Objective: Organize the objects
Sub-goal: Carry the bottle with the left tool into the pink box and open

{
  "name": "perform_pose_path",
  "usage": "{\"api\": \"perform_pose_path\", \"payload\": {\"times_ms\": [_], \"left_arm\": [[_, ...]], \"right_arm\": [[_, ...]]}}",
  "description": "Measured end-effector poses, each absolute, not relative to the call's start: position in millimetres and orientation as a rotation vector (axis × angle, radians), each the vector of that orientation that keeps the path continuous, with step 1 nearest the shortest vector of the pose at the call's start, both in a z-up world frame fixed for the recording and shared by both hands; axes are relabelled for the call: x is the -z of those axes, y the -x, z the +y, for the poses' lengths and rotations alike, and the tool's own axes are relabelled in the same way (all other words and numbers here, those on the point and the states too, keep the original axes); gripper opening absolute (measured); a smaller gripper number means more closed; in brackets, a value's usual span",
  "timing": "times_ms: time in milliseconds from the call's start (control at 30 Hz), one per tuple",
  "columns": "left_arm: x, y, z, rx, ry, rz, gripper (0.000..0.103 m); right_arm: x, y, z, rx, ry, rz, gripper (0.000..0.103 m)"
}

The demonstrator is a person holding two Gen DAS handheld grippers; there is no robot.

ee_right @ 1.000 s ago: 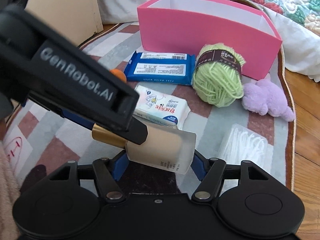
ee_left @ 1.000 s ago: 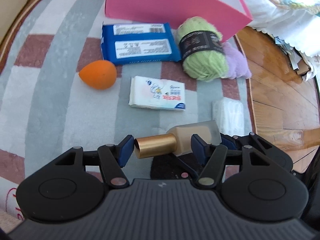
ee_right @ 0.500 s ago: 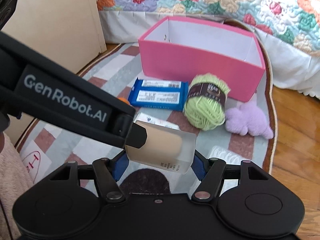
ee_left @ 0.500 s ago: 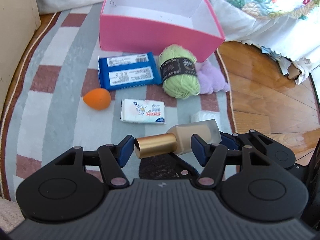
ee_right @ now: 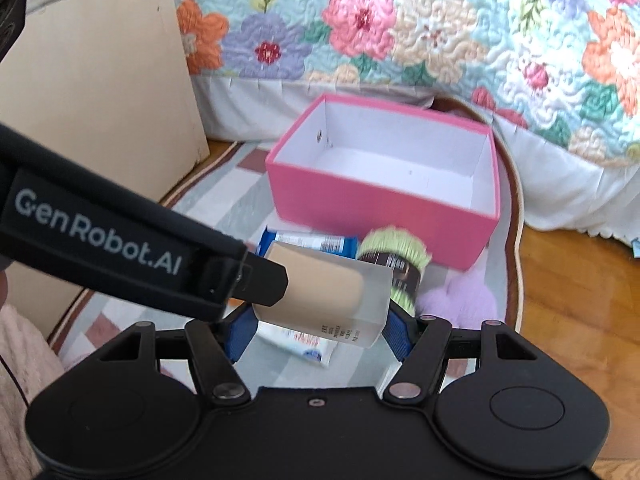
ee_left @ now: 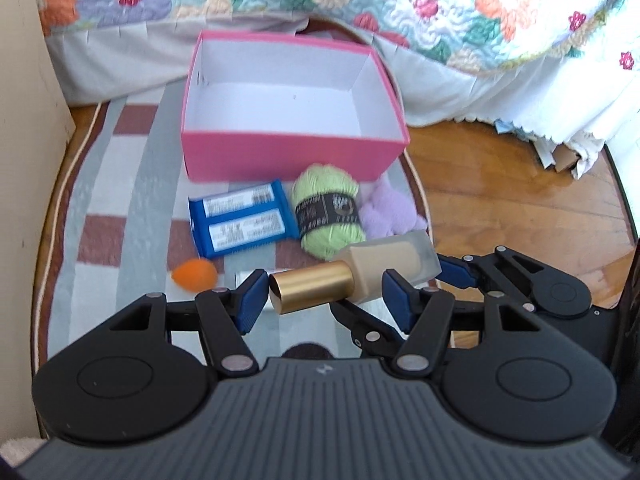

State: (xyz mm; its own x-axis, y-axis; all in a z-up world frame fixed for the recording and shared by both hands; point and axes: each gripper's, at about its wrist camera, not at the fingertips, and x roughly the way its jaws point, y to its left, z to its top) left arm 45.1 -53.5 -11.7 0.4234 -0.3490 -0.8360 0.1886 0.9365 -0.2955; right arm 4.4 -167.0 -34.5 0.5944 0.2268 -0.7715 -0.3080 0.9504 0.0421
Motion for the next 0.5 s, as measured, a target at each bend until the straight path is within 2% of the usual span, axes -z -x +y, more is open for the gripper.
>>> {"api": "perform_pose_path", "payload": {"times_ms": [500], "left_arm": [[-32,-143,-56,0.337,0.169,1.028,0.062]], "right_arm": [[-6,-96,-177,-0.303,0.137,0.801,0.071]]}}
